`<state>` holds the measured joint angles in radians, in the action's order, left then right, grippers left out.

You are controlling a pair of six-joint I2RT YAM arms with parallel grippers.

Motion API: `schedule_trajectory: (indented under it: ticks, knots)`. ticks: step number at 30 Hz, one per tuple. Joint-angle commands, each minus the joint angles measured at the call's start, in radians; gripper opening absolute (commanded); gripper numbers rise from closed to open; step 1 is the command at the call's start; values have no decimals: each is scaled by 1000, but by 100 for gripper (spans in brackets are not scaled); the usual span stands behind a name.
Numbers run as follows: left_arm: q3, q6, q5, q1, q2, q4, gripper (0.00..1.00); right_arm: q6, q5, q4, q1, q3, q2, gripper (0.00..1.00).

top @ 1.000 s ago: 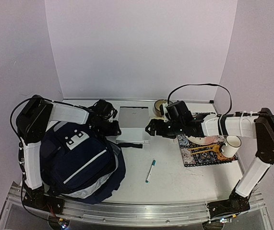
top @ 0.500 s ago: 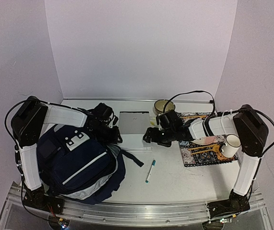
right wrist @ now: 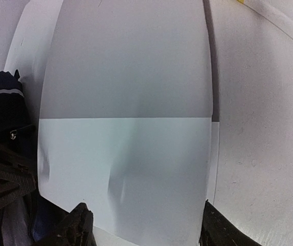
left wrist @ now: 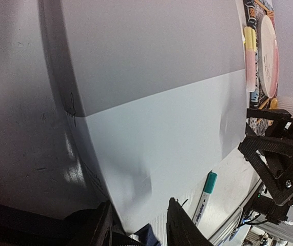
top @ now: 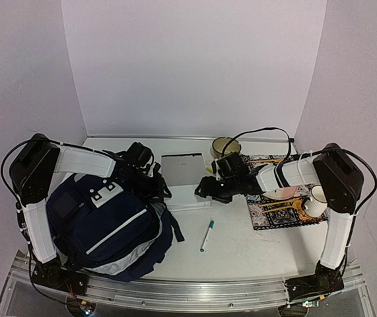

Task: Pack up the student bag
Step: Move the book to the center of the board, then pick up the book from the center of the board.

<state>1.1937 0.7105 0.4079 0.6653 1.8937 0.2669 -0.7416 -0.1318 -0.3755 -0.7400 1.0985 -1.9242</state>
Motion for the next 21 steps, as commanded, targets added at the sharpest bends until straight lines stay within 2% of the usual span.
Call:
schedule_trajectory:
  ticks: [1, 10, 21]
  knots:
    - [-12, 61, 54, 14, -40, -69, 38, -10, -65, -60, -3, -6, 79, 65]
    - [-19, 72, 56, 26, -37, -77, 38, -55, -144, -120, 9, -20, 168, 42]
    - [-23, 80, 6, 42, -81, -98, 40, -75, -179, -127, 11, -6, 183, 12]
